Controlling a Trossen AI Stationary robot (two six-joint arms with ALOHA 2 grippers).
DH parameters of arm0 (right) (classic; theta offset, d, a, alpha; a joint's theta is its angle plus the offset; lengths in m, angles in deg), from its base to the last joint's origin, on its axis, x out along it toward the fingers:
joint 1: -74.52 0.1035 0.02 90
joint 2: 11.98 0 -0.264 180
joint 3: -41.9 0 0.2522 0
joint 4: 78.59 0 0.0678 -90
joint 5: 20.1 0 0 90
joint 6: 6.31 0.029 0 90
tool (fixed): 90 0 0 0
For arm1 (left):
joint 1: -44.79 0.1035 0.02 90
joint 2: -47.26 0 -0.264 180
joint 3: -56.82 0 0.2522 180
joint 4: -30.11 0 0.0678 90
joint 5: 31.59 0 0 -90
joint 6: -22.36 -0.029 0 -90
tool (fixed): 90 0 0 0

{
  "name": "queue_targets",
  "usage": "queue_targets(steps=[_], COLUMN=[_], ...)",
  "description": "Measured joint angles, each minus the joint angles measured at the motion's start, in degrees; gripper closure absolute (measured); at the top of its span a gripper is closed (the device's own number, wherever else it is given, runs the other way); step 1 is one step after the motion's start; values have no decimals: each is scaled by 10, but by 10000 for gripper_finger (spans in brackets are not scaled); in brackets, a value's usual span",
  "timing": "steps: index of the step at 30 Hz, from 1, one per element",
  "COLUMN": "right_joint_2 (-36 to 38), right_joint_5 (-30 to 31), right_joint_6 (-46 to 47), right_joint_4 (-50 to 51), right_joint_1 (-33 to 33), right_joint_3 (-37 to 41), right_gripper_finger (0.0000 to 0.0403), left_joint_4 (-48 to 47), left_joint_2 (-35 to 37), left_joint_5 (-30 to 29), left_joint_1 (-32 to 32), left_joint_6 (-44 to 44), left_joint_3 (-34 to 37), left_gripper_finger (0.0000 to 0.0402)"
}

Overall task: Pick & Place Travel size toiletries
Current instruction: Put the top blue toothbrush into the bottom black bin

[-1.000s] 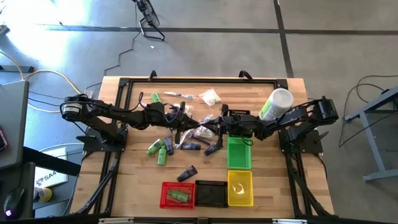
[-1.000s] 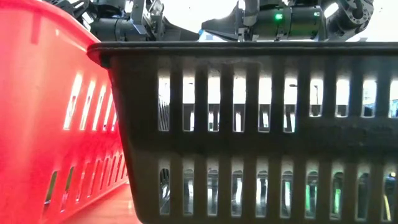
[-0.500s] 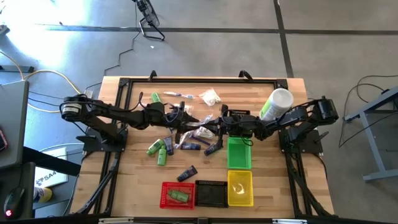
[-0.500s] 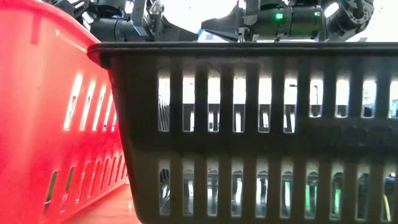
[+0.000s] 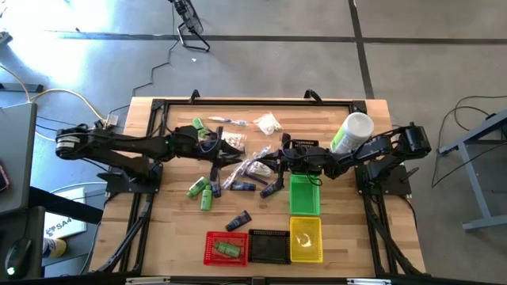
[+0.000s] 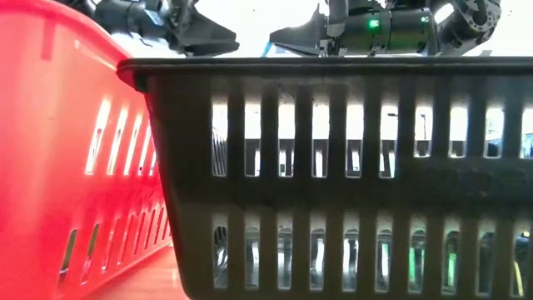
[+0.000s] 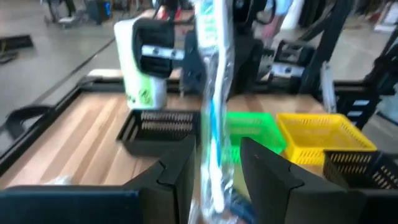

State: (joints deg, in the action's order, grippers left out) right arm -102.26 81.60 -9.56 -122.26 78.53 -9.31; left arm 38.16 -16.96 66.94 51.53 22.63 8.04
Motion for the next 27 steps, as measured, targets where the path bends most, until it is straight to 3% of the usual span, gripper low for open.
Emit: queue_targets(steps=[7, 22, 27], right_joint_2=[0, 0, 0], right_joint_5=[1, 5, 51], right_joint_6=[1, 11, 57], right_joint_4=[-1, 0, 16], right_joint_1=[0, 32, 74], right_joint_3=[0, 0, 0], right_gripper_finger=[390, 390, 390], left_joint_4=[-94, -122, -139], left_joint_2=[50, 62, 61], left_joint_5=[-23, -45, -72], left_joint_1=[0, 0, 0], left_joint_6=[5, 14, -11], left_joint_3=[0, 0, 0], left_gripper_finger=[278, 278, 278])
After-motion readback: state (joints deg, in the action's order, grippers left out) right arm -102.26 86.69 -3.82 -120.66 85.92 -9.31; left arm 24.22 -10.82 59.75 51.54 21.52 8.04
